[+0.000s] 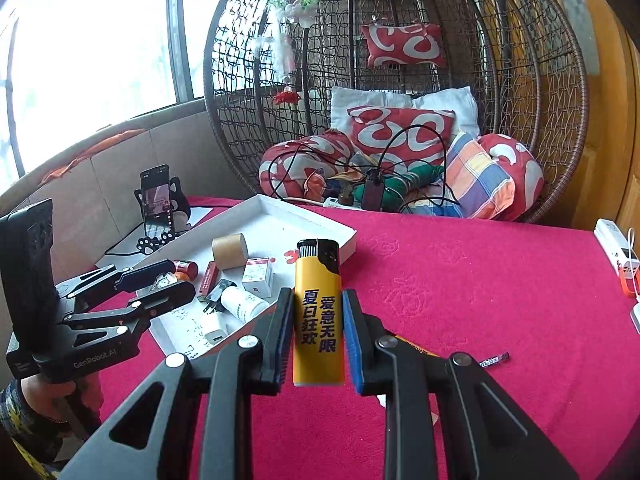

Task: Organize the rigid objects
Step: 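Carry the badge and yellow lighter over the white tray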

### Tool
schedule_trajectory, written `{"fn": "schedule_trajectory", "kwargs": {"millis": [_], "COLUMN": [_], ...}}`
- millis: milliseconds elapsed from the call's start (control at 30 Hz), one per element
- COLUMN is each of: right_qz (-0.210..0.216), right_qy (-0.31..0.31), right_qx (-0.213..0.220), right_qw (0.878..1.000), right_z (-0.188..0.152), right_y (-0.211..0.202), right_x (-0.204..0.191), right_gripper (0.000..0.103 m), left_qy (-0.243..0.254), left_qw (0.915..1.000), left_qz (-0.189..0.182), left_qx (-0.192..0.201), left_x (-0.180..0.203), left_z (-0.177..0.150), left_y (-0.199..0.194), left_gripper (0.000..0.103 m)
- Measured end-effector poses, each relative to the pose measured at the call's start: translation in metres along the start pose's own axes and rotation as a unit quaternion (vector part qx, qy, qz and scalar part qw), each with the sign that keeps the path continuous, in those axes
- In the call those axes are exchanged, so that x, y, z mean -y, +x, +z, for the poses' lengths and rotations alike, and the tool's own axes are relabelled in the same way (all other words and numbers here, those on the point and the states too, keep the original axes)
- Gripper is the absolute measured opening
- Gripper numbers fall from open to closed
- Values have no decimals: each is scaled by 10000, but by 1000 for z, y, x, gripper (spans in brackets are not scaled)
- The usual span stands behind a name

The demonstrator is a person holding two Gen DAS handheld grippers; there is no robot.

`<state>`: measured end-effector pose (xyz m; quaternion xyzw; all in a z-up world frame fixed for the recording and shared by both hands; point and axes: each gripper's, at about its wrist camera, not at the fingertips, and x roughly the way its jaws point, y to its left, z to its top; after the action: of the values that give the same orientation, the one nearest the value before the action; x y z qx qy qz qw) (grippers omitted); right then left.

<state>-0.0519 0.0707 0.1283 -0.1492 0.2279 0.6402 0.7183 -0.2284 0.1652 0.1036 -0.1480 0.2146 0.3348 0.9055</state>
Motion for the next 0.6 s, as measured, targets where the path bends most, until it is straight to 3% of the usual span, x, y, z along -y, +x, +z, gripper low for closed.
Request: {"fn": "schedule_trajectory", "kwargs": {"millis": [333,600], "right_qz": [194,414], "right_qy": [-262,-304], "right_qx": [16,-54], "right_qw": [9995,9987], "right_z": [21,39], "right_y": [17,42], "right_x": [-26,-46], "right_gripper": [23,23], "left_qy": [-129,-506], "left_qw": [9991,9947], "left_qz": [396,875], "left_qx": [92,189], "left_x": [-36,-91], "left_z": [7,18], "left_y": [-5,-5], "left_gripper": [46,46]}}
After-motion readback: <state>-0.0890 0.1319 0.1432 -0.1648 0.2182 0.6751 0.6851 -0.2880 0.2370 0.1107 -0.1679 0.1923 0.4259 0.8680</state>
